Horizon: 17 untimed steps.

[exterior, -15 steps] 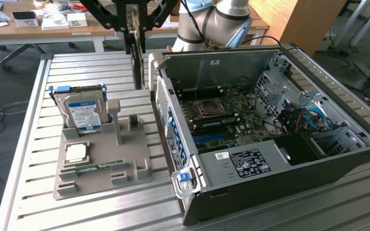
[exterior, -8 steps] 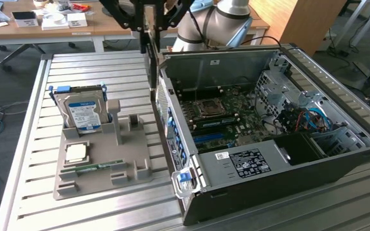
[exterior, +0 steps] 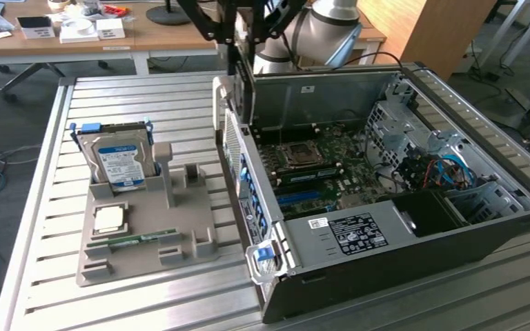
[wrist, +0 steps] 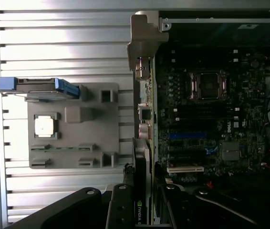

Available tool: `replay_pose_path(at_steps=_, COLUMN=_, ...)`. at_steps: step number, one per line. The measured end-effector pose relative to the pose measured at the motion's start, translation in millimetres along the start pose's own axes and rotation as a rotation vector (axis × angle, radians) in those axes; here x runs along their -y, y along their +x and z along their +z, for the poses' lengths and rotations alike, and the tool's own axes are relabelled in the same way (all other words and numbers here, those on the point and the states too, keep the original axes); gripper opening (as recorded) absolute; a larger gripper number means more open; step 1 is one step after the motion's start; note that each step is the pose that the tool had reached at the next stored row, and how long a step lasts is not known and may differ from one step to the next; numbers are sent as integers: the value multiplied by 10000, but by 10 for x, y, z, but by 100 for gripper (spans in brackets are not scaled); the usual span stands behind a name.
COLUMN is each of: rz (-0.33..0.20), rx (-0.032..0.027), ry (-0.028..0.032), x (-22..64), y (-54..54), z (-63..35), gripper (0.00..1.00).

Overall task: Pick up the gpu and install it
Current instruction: 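Pick up the gpu and move the gpu toward the slot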

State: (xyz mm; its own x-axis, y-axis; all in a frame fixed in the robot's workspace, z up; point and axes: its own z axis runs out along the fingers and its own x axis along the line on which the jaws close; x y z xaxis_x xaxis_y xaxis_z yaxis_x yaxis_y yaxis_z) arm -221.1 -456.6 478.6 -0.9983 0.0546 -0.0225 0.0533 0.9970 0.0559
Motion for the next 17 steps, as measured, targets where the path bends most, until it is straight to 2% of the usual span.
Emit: replay_pose_path(at_steps=17, rz=1, rx=-11, ry=-9, x=-40, y=-743, z=20, gripper=27)
